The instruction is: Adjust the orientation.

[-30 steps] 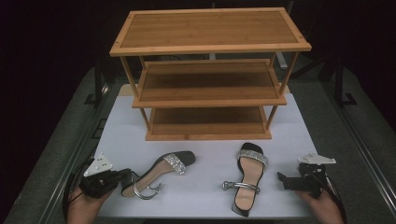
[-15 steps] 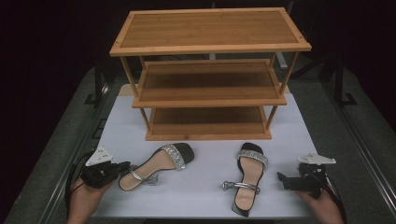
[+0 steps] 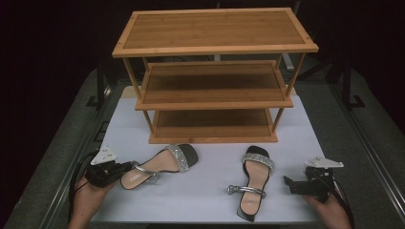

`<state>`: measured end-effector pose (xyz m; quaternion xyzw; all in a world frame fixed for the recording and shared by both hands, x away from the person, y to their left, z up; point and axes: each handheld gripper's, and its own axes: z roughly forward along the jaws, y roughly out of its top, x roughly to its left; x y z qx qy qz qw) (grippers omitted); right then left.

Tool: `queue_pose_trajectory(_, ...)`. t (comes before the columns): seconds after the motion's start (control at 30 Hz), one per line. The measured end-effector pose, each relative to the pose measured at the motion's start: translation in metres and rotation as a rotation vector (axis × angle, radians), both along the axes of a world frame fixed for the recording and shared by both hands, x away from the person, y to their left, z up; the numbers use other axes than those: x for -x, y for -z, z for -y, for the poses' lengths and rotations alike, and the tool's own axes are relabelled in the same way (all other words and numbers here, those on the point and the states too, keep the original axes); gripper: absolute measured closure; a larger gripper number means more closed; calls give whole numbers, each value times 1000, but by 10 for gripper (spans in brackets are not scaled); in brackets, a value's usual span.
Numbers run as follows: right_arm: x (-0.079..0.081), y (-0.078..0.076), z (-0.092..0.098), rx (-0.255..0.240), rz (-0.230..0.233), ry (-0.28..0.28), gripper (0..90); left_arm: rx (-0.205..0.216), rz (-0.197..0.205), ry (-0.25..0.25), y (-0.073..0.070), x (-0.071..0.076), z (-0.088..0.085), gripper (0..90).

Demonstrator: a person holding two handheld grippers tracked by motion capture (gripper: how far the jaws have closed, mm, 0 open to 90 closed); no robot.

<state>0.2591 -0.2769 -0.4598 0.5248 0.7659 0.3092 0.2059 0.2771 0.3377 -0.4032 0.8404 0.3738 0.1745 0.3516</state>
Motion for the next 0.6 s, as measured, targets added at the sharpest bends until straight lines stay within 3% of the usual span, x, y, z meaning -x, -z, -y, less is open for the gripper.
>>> queue_pose_trajectory(0.1,0,0,0,0,0,0,0,-6,0,-4,3,-3,0,900)
queue_pose_trajectory(0.43,0,0,0,0,0,0,0,70,-26,-11,9,-14,-9,900)
queue_pose_trajectory(0.6,0,0,0,0,0,0,0,51,-40,-23,14,-21,-12,900)
